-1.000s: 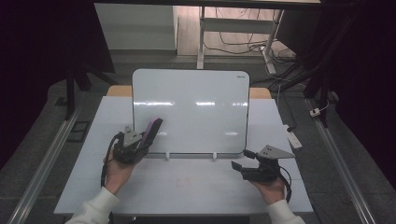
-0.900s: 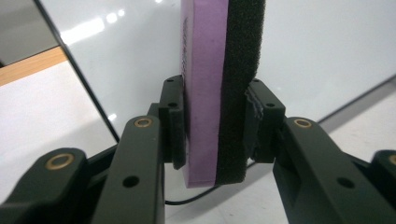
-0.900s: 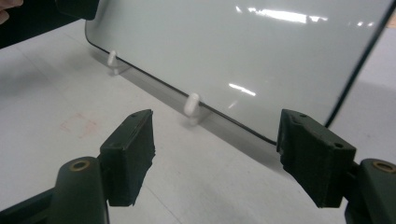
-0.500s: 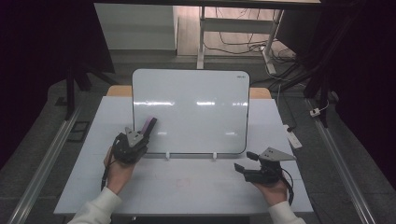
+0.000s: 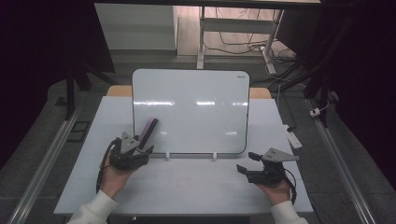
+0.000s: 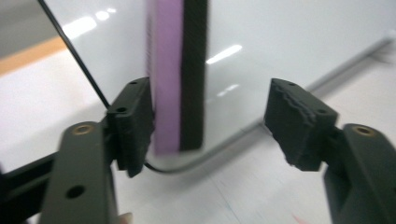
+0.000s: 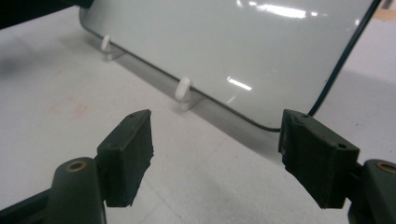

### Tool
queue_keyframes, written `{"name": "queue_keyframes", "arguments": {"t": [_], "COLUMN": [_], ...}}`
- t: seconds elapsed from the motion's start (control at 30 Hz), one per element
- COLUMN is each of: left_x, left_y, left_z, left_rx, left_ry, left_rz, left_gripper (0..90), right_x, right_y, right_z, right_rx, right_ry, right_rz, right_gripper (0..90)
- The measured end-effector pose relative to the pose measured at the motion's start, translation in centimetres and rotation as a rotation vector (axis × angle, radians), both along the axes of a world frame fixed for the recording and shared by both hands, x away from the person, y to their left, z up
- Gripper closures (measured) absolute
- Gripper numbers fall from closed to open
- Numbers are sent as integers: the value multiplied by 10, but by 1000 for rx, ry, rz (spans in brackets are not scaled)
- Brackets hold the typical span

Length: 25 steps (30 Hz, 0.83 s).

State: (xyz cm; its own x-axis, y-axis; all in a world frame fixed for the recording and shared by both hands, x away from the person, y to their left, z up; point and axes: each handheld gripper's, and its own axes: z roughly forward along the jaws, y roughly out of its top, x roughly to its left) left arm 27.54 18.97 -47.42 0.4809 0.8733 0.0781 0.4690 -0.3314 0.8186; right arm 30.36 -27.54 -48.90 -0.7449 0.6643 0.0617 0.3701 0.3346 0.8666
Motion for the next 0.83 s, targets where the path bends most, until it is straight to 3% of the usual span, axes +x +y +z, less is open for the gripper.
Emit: {"name": "queue_keyframes", "arguments": {"t": [0.1, 0.2, 0.27, 0.57, 0.83], "left_x": [-12, -18, -20, -44, -45], "left_y": [13, 24, 32, 51, 51], "left_z": [-1, -2, -2, -15, -19], "left_rx": [-60, -53, -78, -104, -115], "left_ry": [17, -4, 7, 74, 101], "left_rz": [-27, 9, 13, -51, -96], "left_gripper": [318, 290, 284, 264, 259], "right_x": [0, 2, 2, 1, -2], "right_y": [-6, -10, -11, -14, -13], "right_z": [-4, -8, -9, -12, -8], "right_rx": [-15, -9, -6, -44, -44], "right_ry": [-7, 0, 6, -18, -76], "right_rz": [22, 31, 34, 32, 36], "right_gripper": [251, 253, 253, 256, 263]}}
